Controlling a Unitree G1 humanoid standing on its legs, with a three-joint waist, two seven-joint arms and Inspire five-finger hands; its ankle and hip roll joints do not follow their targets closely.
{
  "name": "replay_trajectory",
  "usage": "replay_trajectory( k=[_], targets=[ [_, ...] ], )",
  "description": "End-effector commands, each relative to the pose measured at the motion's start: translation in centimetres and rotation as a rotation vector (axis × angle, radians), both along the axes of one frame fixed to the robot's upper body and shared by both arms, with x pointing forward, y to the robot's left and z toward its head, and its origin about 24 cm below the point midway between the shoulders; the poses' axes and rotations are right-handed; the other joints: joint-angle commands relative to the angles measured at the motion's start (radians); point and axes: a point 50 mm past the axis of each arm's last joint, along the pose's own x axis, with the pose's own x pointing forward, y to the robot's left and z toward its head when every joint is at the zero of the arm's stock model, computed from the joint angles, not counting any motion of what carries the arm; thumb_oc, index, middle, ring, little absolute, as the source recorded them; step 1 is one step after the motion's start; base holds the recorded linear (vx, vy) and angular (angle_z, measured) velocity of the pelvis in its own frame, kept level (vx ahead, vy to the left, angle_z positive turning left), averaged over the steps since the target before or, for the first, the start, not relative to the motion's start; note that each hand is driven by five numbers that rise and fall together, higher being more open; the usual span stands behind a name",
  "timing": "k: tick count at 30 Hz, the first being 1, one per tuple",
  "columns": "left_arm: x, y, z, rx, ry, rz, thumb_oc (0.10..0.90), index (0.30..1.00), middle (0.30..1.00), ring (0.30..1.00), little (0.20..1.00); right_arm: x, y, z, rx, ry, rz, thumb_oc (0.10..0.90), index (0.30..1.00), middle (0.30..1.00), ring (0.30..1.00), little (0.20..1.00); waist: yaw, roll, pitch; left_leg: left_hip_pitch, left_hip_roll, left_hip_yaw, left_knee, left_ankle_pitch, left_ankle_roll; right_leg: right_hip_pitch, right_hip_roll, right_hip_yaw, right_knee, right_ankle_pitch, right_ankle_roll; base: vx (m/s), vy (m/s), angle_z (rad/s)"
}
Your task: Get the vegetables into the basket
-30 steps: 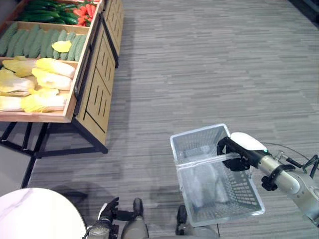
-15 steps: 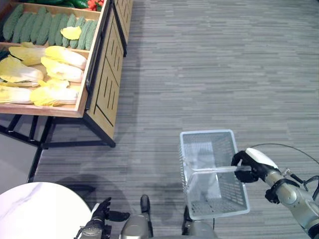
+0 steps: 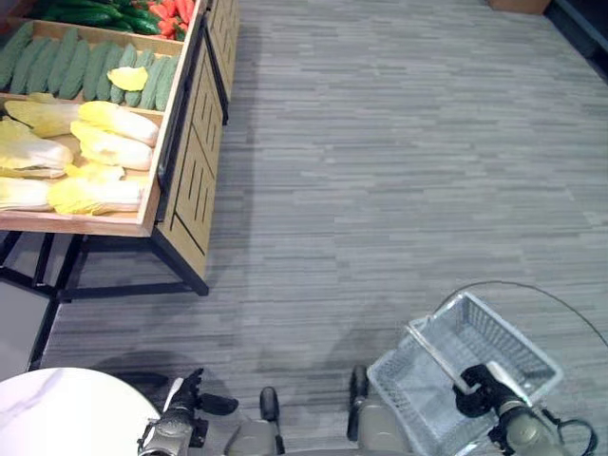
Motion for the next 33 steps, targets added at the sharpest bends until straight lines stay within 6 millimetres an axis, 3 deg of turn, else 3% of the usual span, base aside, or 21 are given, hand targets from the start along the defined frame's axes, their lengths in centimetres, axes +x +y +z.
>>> replay_trajectory(
  k=[1, 2, 3, 4, 6, 7, 8, 10, 11, 16, 20, 22, 25, 28, 33],
  targets=[
    [2.2, -0.2, 1.0, 0.017, -0.1, 0.008, 0.9, 1.0, 1.0, 1.0, 1.0, 0.8, -3.6, 2.1, -0.098, -0.087, -0.087, 0.4, 0.3, 0.3, 0.3, 0.3, 0.007, 0.016, -0.01, 0.098, 0.054, 0.027, 0.103, -0.102, -0.092, 0.022, 0.032, -0.019, 0.084, -0.03, 0.031, 0.17, -0.234, 0.64],
    [2.2, -0.2, 1.0, 0.017, -0.1, 0.008, 0.9, 1.0, 1.0, 1.0, 1.0, 0.8, -3.6, 2.1, -0.098, -0.088, -0.087, 0.4, 0.3, 0.3, 0.3, 0.3, 0.006, 0.017, -0.01, 0.098, 0.054, 0.026, 0.103, -0.103, -0.092, 0.023, 0.033, -0.021, 0.084, -0.03, 0.03, 0.25, -0.428, 0.34],
    [1.6, -1.0, 0.5, -0.012, -0.087, 0.034, 0.9, 1.0, 1.0, 1.0, 1.0, -2.9, -3.9, 0.7, -0.094, 0.029, -0.184, 0.4, 0.3, 0.3, 0.3, 0.3, -0.002, 0.041, -0.008, 0.058, 0.088, -0.023, 0.201, -0.024, -0.133, 0.048, 0.07, -0.053, 0.123, -0.091, -0.019, 0.19, -0.34, 0.54],
    [1.6, -1.0, 0.5, -0.012, -0.087, 0.034, 0.9, 1.0, 1.0, 1.0, 1.0, -2.9, -3.9, 0.7, -0.094, 0.029, -0.184, 0.4, 0.3, 0.3, 0.3, 0.3, -0.003, 0.042, -0.008, 0.057, 0.088, -0.024, 0.202, -0.025, -0.133, 0.047, 0.07, -0.054, 0.123, -0.091, -0.019, 0.23, -0.446, 0.67],
    [1.0, -1.6, 0.0, -0.016, -0.052, 0.022, 0.9, 1.0, 1.0, 1.0, 1.0, -4.9, -4.4, 0.6, -0.102, 0.062, -0.263, 0.4, 0.3, 0.3, 0.3, 0.3, -0.001, 0.027, 0.018, -0.041, 0.083, -0.026, 0.393, 0.046, -0.154, 0.097, 0.07, -0.082, 0.118, -0.124, -0.059, 0.15, -0.293, 0.65],
    [0.9, -1.8, -0.1, -0.018, -0.046, 0.02, 0.9, 1.0, 1.0, 1.0, 1.0, -5.4, -4.5, 0.5, -0.104, 0.069, -0.293, 0.4, 0.3, 0.3, 0.3, 0.3, 0.0, 0.026, 0.025, -0.065, 0.091, -0.008, 0.4, 0.063, -0.152, 0.116, 0.069, -0.095, 0.114, -0.133, -0.063, 0.22, -0.277, 0.47],
    [0.6, -2.2, -0.4, -0.024, -0.032, 0.017, 0.9, 1.0, 1.0, 1.0, 1.0, -6.0, -4.3, 0.3, -0.094, 0.076, -0.322, 0.4, 0.3, 0.3, 0.3, 0.3, 0.002, 0.024, 0.036, -0.115, 0.102, 0.036, 0.361, 0.065, -0.14, 0.146, 0.065, -0.107, 0.103, -0.148, -0.067, 0.19, -0.143, 0.57],
    [-0.4, -2.4, -0.8, -0.02, 0.006, 0.004, 0.9, 1.0, 1.0, 1.0, 1.0, -6.4, -4.2, 0.2, -0.092, 0.084, -0.329, 0.4, 0.3, 0.3, 0.3, 0.3, 0.014, 0.025, 0.031, -0.169, 0.108, 0.071, 0.239, 0.046, -0.129, 0.182, 0.066, -0.119, 0.082, -0.17, -0.057, 0.26, -0.059, 0.44],
    [-0.4, -2.4, -0.8, -0.02, 0.006, 0.004, 0.9, 1.0, 1.0, 1.0, 1.0, -6.4, -4.2, 0.2, -0.092, 0.084, -0.329, 0.4, 0.3, 0.3, 0.3, 0.3, 0.014, 0.024, 0.032, -0.165, 0.106, 0.072, 0.236, 0.047, -0.128, 0.183, 0.065, -0.119, 0.082, -0.171, -0.056, 0.24, -0.001, 0.13],
    [-1.6, -2.5, -1.2, -0.025, 0.039, 0.012, 0.9, 1.0, 1.0, 1.0, 1.0, -5.2, -3.5, -0.1, -0.08, 0.074, -0.293, 0.4, 0.3, 0.3, 0.3, 0.3, 0.065, 0.042, 0.023, -0.223, 0.146, 0.045, 0.051, 0.181, -0.155, 0.285, 0.083, -0.1, 0.075, -0.226, -0.038, 0.33, 0.077, -0.12],
    [-2.3, -2.4, -1.4, -0.02, 0.061, 0.009, 0.9, 1.0, 1.0, 1.0, 1.0, -5.2, -2.6, -0.6, -0.051, 0.073, -0.288, 0.4, 0.3, 0.3, 0.3, 0.3, 0.073, 0.028, 0.001, -0.202, 0.131, 0.082, 0.058, 0.16, -0.137, 0.316, 0.064, -0.093, 0.089, -0.239, -0.022, 0.3, 0.137, -0.25],
    [-2.2, -2.6, -1.5, -0.019, 0.066, -0.015, 0.9, 1.0, 1.0, 1.0, 1.0, -4.8, -2.1, -0.9, -0.037, 0.077, -0.283, 0.4, 0.3, 0.3, 0.3, 0.3, 0.079, 0.012, -0.008, -0.2, 0.102, 0.095, 0.091, 0.115, -0.109, 0.322, 0.027, -0.081, 0.113, -0.229, -0.002, 0.24, 0.184, -0.21],
    [-2.0, -2.5, -1.3, -0.011, 0.056, -0.024, 0.9, 1.0, 1.0, 1.0, 1.0, -4.7, -1.6, -1.1, -0.027, 0.079, -0.278, 0.4, 0.3, 0.3, 0.3, 0.3, 0.083, -0.002, -0.014, -0.207, 0.08, 0.111, 0.129, 0.081, -0.092, 0.315, -0.003, -0.07, 0.133, -0.19, 0.016, 0.21, 0.185, -0.26],
    [-0.4, -2.2, -0.6, -0.003, -0.005, -0.046, 0.9, 1.0, 1.0, 1.0, 1.0, -3.1, -0.7, -1.2, -0.002, 0.053, -0.239, 0.4, 0.3, 0.3, 0.3, 0.3, 0.095, -0.034, -0.015, -0.228, 0.024, 0.134, 0.188, 0.006, -0.053, 0.278, -0.062, -0.042, 0.168, -0.071, 0.051, 0.2, 0.235, 0.1],
    [0.8, -1.8, -0.1, 0.011, -0.038, -0.032, 0.9, 1.0, 1.0, 1.0, 1.0, -2.0, -0.3, -1.2, 0.001, 0.039, -0.211, 0.4, 0.3, 0.3, 0.3, 0.3, 0.1, -0.043, -0.005, -0.237, 0.001, 0.142, 0.2, -0.025, -0.039, 0.254, -0.082, -0.033, 0.178, -0.018, 0.061, 0.07, 0.108, 0.02]
  ],
)
